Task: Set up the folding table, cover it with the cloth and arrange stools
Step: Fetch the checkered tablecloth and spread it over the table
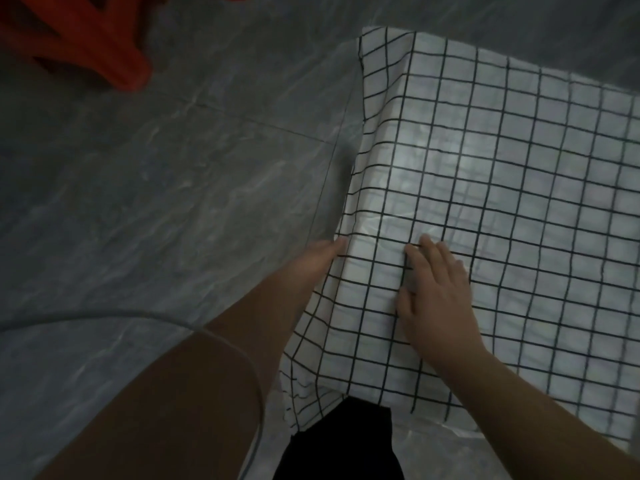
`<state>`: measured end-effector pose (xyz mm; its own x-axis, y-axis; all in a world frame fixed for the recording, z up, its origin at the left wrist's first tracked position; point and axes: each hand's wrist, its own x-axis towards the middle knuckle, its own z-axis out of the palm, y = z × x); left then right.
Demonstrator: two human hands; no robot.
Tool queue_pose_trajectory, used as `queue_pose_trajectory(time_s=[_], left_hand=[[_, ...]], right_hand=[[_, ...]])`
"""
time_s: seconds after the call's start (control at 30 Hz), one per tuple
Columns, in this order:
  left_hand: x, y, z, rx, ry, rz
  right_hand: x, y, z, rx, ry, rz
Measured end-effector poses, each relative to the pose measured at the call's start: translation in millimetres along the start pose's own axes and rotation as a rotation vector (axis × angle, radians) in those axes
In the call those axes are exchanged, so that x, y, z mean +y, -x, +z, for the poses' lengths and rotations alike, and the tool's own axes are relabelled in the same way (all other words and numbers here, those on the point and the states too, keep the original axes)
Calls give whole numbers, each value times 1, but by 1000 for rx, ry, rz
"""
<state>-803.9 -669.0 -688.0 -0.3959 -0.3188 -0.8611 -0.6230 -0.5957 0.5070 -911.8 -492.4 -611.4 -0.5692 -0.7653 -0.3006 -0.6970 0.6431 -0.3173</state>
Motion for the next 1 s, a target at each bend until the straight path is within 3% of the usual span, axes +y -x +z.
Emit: queue_pose_trajectory(time_s=[0.2,0.3,0.4,0.63,0.83,1.0], left_hand=[[-11,-10,-5,109,301,-29],[-6,-4,-9,122,87,87],[-6,0,-12,245,-123,163],[1,10,0,495,-355,220],[-5,-2,8,298,-316,169],[-16,2,1,214,-499,40]], right_hand=[[4,-1,2,12,-3,-4],[4,-1,2,18,15,-18],[3,-1,2,24,36,-29],[4,-2,1,23,56,-25],[4,-2,1,37,51,-30],[0,-4,-2,-4,32,-1]])
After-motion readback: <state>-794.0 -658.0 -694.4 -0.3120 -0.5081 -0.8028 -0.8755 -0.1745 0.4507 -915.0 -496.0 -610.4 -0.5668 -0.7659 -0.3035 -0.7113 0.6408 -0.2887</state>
